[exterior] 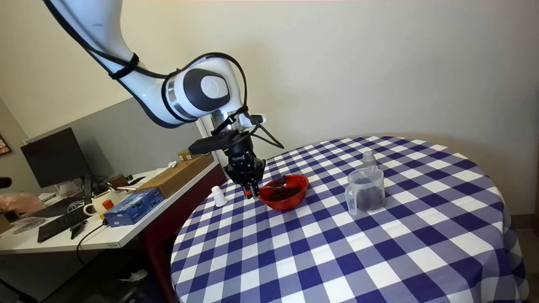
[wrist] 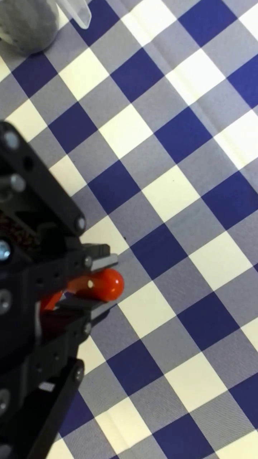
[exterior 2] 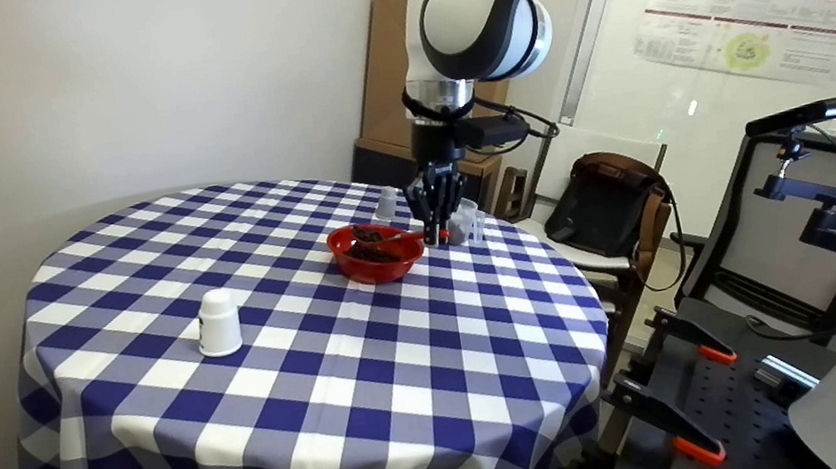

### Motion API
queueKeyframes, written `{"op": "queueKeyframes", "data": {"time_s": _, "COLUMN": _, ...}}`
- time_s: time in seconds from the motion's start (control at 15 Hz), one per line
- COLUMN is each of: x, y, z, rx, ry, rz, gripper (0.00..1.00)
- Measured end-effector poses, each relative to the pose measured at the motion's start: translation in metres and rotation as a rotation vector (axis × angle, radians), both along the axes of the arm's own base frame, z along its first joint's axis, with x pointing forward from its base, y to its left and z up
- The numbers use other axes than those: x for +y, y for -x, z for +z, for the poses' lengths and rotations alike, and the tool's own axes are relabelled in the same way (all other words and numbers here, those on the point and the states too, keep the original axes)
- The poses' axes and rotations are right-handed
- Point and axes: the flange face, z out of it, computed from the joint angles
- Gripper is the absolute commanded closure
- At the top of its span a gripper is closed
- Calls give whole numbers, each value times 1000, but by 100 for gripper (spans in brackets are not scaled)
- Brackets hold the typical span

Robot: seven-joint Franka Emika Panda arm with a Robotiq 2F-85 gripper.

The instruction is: Scoop some contents of the red bowl with a spoon and put them in the jug

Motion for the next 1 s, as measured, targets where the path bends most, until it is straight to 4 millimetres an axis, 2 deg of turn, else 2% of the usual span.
{"op": "queueKeyframes", "data": {"time_s": 1.0, "x": -4, "y": 0, "z": 0, "rx": 2, "ry": 30, "rz": 40, "gripper": 89}}
